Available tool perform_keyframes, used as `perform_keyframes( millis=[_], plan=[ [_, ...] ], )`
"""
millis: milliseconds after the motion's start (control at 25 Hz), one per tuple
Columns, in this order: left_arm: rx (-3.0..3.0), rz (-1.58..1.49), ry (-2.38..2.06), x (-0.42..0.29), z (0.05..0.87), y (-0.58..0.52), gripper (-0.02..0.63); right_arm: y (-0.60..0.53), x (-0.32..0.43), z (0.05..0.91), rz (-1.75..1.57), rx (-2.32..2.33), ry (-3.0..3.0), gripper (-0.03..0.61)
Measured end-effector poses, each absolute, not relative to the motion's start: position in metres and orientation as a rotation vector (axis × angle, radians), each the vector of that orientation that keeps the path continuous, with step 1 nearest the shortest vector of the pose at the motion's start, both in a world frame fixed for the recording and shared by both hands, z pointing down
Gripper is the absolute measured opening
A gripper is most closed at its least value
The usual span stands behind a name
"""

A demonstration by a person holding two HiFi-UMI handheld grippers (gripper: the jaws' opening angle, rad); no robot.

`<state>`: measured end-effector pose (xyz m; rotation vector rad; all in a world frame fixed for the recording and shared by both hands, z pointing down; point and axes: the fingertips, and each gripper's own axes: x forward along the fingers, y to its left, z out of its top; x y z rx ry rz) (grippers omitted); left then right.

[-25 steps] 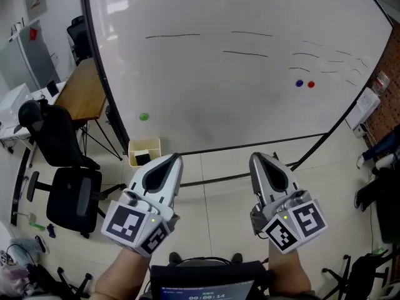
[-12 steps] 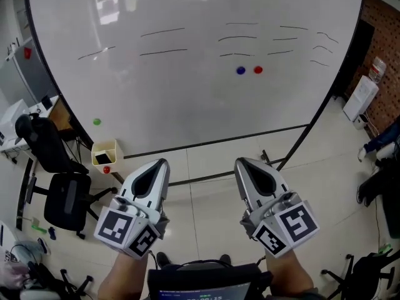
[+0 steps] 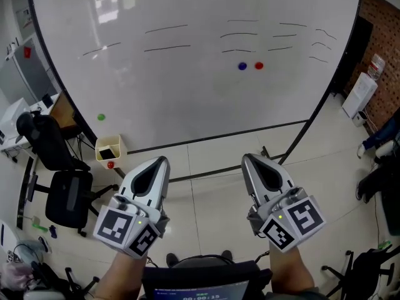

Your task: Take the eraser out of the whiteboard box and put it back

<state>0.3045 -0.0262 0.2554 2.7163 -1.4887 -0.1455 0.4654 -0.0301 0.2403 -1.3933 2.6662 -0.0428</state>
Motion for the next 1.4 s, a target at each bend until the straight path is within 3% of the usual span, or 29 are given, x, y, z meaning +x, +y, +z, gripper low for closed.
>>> perform_keyframes(
  millis=[440,1400],
  plan=[
    [2.725,-0.175,-1.464,0.265,0.252,-0.009,0.035,-0.015,0.435,0.236,-0.027,-1.462,2.664,0.011],
    [2.708,-0.17,-1.442,0.276,0.255,0.002,0.035,-0.002,0.44,0.237,-0.018,-1.474,2.678,0.011]
  ],
)
